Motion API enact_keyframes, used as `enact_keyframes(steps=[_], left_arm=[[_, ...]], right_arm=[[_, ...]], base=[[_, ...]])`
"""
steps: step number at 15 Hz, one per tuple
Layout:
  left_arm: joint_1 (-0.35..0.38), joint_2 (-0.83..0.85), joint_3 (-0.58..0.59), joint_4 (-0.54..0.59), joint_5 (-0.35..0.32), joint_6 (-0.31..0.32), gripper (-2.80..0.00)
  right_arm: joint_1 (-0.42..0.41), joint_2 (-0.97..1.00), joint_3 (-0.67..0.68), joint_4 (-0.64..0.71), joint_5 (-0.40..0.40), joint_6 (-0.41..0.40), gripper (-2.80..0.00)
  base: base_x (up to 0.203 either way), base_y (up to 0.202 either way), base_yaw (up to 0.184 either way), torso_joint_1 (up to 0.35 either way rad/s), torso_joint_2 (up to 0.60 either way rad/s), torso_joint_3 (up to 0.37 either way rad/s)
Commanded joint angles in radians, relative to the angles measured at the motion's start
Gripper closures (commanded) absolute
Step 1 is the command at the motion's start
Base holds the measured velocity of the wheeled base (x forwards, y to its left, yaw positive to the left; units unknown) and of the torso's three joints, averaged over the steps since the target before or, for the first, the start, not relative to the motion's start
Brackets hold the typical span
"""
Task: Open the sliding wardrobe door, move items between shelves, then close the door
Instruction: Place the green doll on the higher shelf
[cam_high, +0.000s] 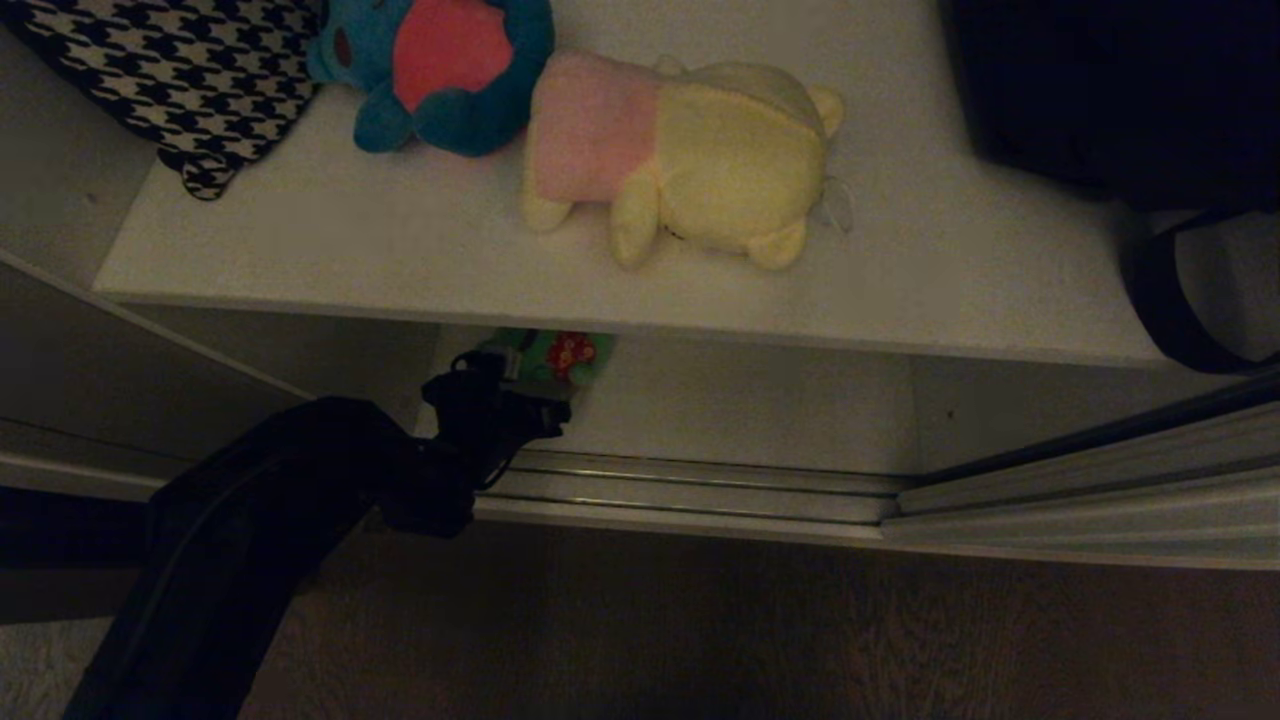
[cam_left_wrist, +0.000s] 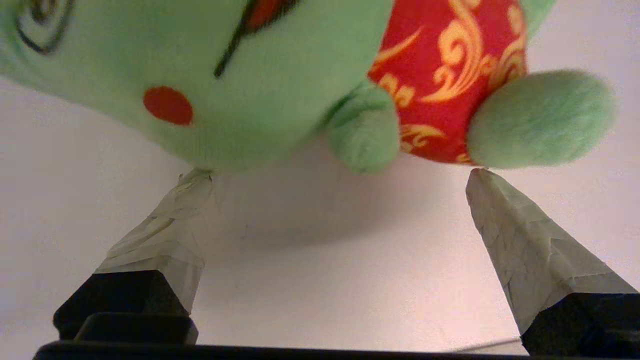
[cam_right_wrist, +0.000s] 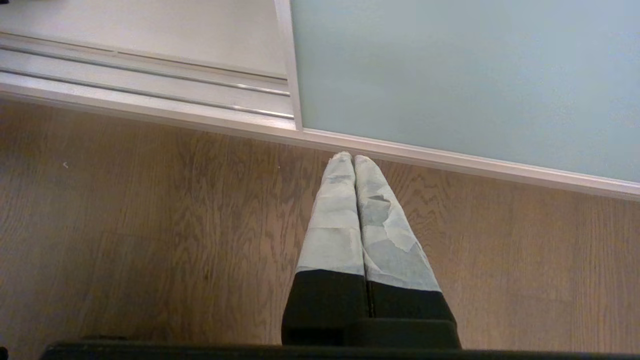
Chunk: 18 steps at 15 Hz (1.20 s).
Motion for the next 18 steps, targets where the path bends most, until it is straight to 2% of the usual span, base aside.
enact_keyframes(steps=[1, 2, 3, 13, 15, 18], left_arm=[[0.0, -0.022, 0.015, -0.016, -0.001, 0.0, -2.8], [0.0, -0.019, 0.012, -0.018, -0.001, 0.0, -2.8], [0.0, -0.015, 0.003, -0.017, -0.001, 0.002, 0.0], [0.0, -0.006, -0.031, -0.008, -0.002, -0.001, 0.0], [0.0, -0.011, -0.021, -0.01, -0.003, -0.003, 0.0], [0.0, -0.054, 0.067, -0.014, -0.026, -0.002, 0.0]], right_arm=[[0.0, 0.0, 0.0, 0.0, 0.001, 0.0, 0.0], [0.0, 0.0, 0.0, 0.0, 0.001, 0.0, 0.0], [0.0, 0.0, 0.0, 0.001, 0.001, 0.0, 0.0], [0.0, 0.0, 0.0, 0.002, 0.001, 0.0, 0.0], [0.0, -0.001, 0.0, 0.0, 0.001, 0.0, 0.0], [0.0, 0.0, 0.0, 0.0, 0.001, 0.0, 0.0]], base=[[0.0, 0.0, 0.0, 0.0, 0.0, 0.0], [0.0, 0.0, 0.0, 0.0, 0.0, 0.0], [0.0, 0.0, 0.0, 0.0, 0.0, 0.0], [0.0, 0.0, 0.0, 0.0, 0.0, 0.0], [0.0, 0.0, 0.0, 0.0, 0.0, 0.0], [0.0, 0.0, 0.0, 0.0, 0.0, 0.0]])
